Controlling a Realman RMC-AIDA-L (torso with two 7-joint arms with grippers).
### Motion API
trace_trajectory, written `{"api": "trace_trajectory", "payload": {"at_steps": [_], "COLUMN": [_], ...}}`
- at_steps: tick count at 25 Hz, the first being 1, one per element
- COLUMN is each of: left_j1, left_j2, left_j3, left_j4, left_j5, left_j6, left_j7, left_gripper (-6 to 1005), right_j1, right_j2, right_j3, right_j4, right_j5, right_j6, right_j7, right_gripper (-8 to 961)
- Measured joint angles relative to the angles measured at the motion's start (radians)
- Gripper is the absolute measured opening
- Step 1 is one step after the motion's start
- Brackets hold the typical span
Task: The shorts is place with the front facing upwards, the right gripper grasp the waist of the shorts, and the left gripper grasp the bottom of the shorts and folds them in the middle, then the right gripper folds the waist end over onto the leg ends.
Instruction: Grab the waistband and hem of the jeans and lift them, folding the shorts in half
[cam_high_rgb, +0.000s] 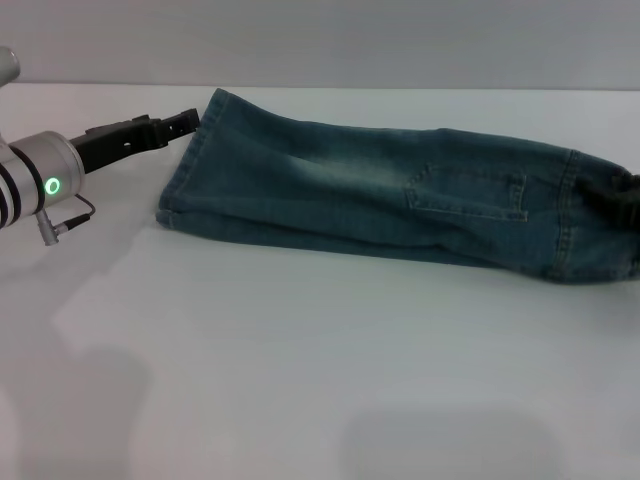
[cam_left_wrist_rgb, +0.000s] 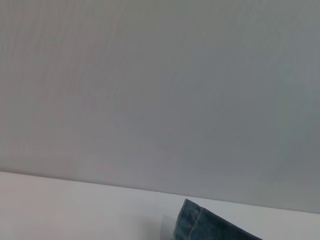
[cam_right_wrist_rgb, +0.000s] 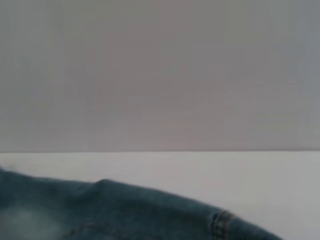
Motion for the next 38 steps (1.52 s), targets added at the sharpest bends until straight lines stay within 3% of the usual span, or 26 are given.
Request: {"api": "trace_trajectory", "payload": {"at_steps": [9, 14, 21, 26, 38], "left_j1": [0.000, 0.005, 0.017, 0.036, 0.063], "left_j2": [0.002, 0.003, 0.004, 0.001, -0.001], "left_j3": [0.000, 0.000, 0.000, 0.000, 0.000], "left_j4": [-0.007, -0.009, -0.001, 0.022, 0.043], "left_j5": [-0.028, -0.050, -0.094, -0.115, -0.138], "left_j6": [-0.001, -0.005, -0.005, 0.005, 0.014], "left_j7": [0.004, 0.035, 0.090, 0.142, 0.155], "left_gripper": [817, 818, 818, 818, 817], "right_j1": [0.037, 0.043, 0.026, 0.043, 0.029], "right_j2": [-0.014, -0.011, 0.016, 0.019, 0.023], "right_j3": [0.001, 0.001, -0.009, -0.014, -0.014], "right_j4": [-0.005, -0.007, 0.012, 0.110, 0.211], "right_j5": [0.035, 0.039, 0.207, 0.223, 0.222], "right_j6": [0.102, 0.144, 0.030, -0.049, -0.048], "right_j7": [-0.001, -0.004, -0.170, -0.283, -0.366], "right_gripper": [546, 546, 546, 545, 543]}}
